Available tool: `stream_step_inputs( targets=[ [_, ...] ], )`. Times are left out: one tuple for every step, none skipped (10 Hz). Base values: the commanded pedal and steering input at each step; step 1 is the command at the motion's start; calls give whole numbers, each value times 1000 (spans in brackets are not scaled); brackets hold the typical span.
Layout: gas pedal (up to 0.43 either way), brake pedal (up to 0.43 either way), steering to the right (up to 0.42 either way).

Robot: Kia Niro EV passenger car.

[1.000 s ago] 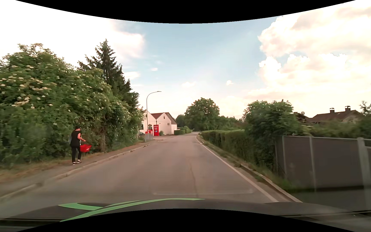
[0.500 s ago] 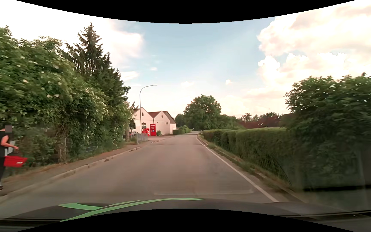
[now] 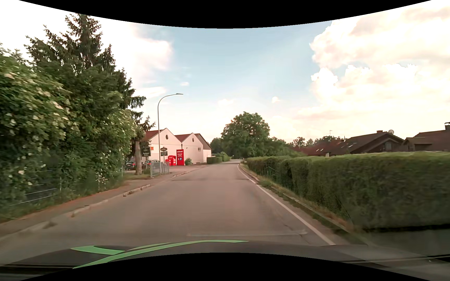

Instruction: Follow the waypoints while adhering to traffic rules and regulations

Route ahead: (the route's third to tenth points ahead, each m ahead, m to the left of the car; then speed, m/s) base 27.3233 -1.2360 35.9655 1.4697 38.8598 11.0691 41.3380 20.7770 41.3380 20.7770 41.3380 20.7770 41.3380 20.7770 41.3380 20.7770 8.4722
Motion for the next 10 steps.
stream_step_inputs(
  targets=[
    [0, 0, 5],
    [0, 0, 5],
    [0, 0, 5],
    [0, 0, 5],
    [0, 0, 4],
    [0, 6, 4],
    [0, 37, 3],
    [0, 61, 2],
    [0, 79, 2],
    [0, 98, 2]
  ],
)
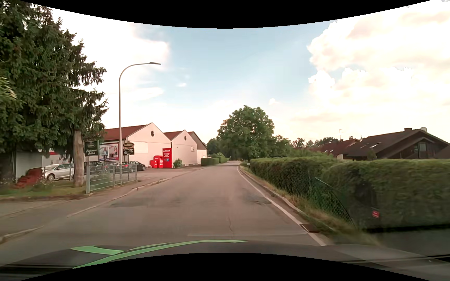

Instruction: Follow the waypoints while adhering to traffic rules and regulations

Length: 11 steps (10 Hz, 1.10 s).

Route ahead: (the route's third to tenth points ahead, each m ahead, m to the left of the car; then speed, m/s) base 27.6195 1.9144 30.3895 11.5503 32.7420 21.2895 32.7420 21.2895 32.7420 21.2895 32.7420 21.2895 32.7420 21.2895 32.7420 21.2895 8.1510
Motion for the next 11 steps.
stream_step_inputs(
  targets=[
    [0, 122, 0],
    [0, 146, -3],
    [0, 183, -3],
    [0, 195, -1],
    [0, 201, 0],
    [0, 207, 0],
    [0, 213, 0],
    [0, 213, 0],
    [0, 220, 0],
    [0, 226, 0],
    [0, 226, 0]
  ],
)
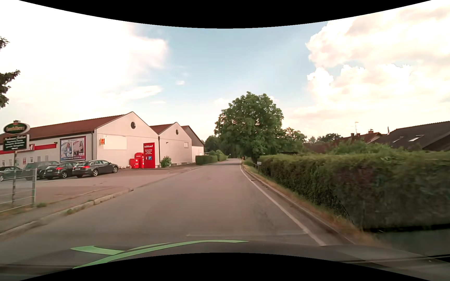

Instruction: Follow the waypoints while adhering to traffic rules and regulations

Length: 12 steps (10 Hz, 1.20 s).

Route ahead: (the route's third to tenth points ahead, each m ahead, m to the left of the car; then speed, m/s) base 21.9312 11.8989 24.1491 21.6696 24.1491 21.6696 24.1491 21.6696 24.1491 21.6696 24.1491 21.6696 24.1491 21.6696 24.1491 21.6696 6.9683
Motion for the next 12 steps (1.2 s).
stream_step_inputs(
  targets=[
    [0, 232, 0],
    [0, 232, 0],
    [0, 232, 0],
    [0, 232, 0],
    [0, 232, 0],
    [0, 232, -1],
    [0, 232, -2],
    [0, 238, -6],
    [0, 232, -23],
    [0, 232, -46],
    [0, 232, -65],
    [0, 232, -92]
  ],
)
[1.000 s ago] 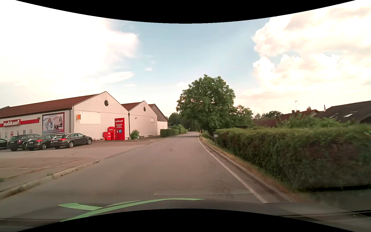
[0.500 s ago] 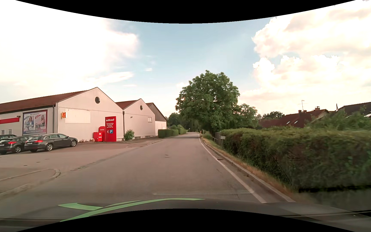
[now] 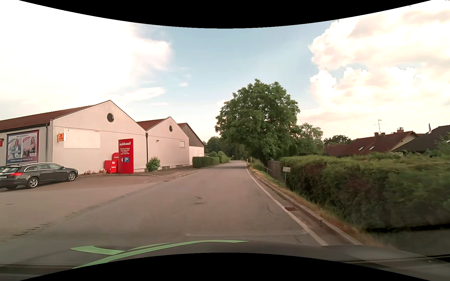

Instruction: Follow the waypoints while adhering to traffic rules and regulations

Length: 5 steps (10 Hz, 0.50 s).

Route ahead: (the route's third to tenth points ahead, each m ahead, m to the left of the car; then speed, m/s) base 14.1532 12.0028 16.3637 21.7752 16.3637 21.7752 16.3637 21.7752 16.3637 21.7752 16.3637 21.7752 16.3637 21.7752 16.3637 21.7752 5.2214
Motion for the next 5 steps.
stream_step_inputs(
  targets=[
    [0, 232, -124],
    [0, 232, -152],
    [0, 226, -190],
    [0, 213, -229],
    [0, 207, -264]
  ],
)
